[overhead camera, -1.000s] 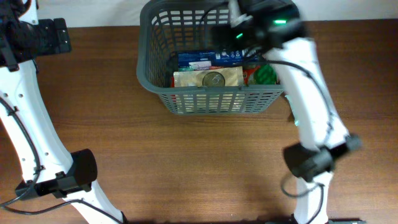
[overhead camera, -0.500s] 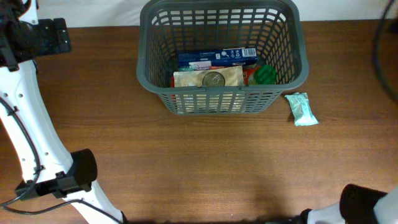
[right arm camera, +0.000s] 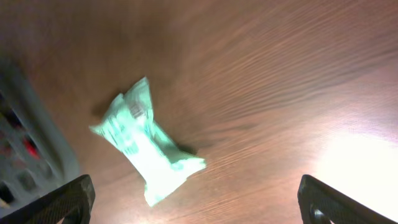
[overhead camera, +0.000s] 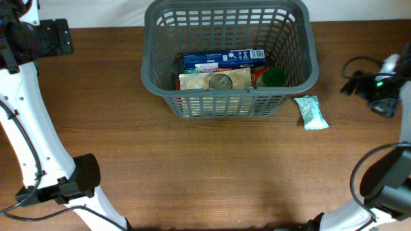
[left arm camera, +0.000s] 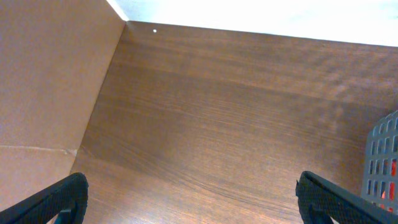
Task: Pack container
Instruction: 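Move the right gripper to the mint-green pouch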
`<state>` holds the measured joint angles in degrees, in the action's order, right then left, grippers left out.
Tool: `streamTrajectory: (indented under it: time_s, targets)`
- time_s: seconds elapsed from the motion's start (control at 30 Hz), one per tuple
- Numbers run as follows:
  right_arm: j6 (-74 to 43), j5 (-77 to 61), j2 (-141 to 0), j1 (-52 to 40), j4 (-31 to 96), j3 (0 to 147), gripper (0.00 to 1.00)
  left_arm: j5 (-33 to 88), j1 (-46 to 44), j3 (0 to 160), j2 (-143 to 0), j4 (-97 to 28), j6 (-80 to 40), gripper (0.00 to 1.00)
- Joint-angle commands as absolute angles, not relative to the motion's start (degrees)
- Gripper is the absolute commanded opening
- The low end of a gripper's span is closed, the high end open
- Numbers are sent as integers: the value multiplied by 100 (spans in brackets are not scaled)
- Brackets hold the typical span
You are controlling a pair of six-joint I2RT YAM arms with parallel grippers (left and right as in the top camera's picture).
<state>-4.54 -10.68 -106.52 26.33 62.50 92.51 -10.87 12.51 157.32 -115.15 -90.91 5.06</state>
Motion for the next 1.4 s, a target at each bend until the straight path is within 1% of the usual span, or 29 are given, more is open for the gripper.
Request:
streamTrajectory:
  time_s: [0.0,0.07,0.3,0.57,0.8,1.1,1.17,1.27,1.37]
  targets:
    - [301,-1291,-10787,2427,6088,9004,99,-1026,1282,15710,-11539,-9098,451,99]
    - [561,-1284,-10930,2357,6018,8914,99,-1026,1282,15710,-11539,-9098,451,99]
    - [816,-1166,-11406,2279,5968,8892,99,-1026,1282,15710,-11539,-9098,451,99]
    - [1627,-1262,-11686,1809,5787,8892,99,-1026,1280,15710,-11539,-9098,451,99]
    - [1603,-749,-11968,1520,5605,8892,99,-1026,1282,15710,-11539,-9098,451,99]
    - [1321,-663,-12062,1511,5478,8890,100,-1026,1282,15710,-11539,-9098,451,99]
    - [1302,-685,-12077,1500,5472,8890,98,-1026,1282,15710,-11539,-9098,451,99]
    - [1243,-685,-12154,1500,5496,8890,92,-1026,1280,15710,-11539,-9098,451,99]
    - [1011,-690,-12258,1500,5511,8873,91,-1026,1280,15710,-11539,-9098,451,99]
